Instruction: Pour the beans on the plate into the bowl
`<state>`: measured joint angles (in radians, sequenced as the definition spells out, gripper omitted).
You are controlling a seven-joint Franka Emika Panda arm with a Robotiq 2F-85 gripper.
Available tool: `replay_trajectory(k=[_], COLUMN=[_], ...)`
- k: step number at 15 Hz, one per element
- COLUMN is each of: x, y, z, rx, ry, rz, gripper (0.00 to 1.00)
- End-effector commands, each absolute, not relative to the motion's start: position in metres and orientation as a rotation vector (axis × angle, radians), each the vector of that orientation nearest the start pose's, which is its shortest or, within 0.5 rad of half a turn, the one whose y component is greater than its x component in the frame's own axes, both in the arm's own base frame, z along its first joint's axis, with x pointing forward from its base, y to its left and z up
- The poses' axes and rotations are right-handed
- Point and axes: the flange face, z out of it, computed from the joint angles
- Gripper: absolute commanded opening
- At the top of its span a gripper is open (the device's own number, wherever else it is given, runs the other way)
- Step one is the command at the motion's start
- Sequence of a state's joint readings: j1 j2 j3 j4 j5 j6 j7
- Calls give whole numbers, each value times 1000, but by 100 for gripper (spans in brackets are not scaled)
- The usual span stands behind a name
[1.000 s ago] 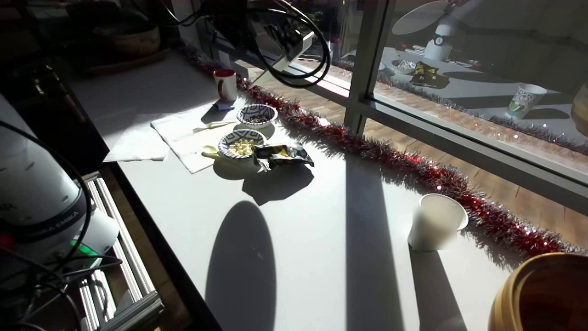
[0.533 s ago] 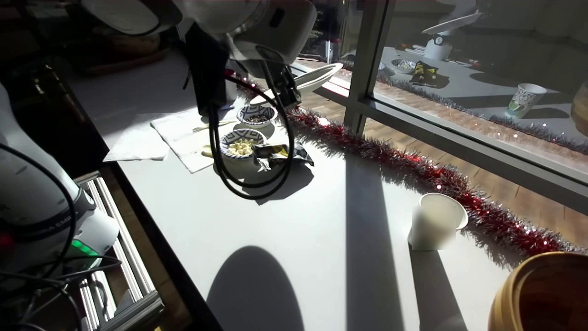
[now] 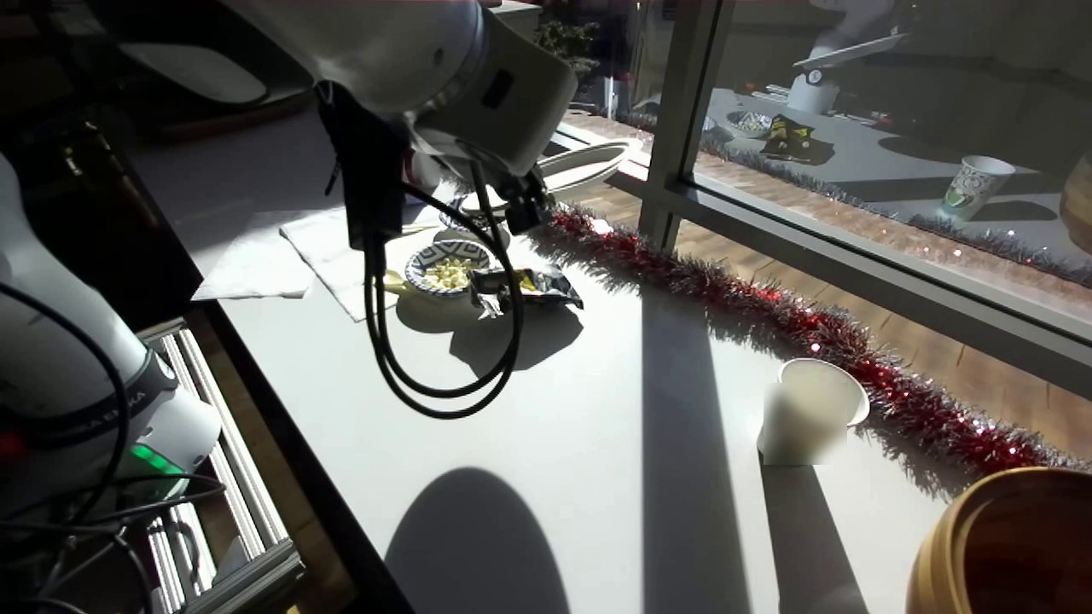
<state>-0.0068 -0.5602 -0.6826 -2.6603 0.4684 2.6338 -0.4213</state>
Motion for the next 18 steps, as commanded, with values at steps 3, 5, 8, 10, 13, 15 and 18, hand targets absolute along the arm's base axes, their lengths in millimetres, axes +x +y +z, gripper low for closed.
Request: replay_trajectory(k=[3, 5, 8, 10, 13, 15, 18], x=[334, 342, 350, 352, 351, 352, 354], y=[-277, -285, -304, -320, -342, -353, -361], z=[413, 408, 399, 389, 376, 365, 348], rx=[-2461, -2415, -2307, -2243, -2131, -2095, -2062], ry=[957, 1057, 1231, 1337, 1459, 1529, 1626], rz=[-866, -866, -845, -812, -789, -769, -743], gripper=[1, 1, 1, 1, 1, 1, 1])
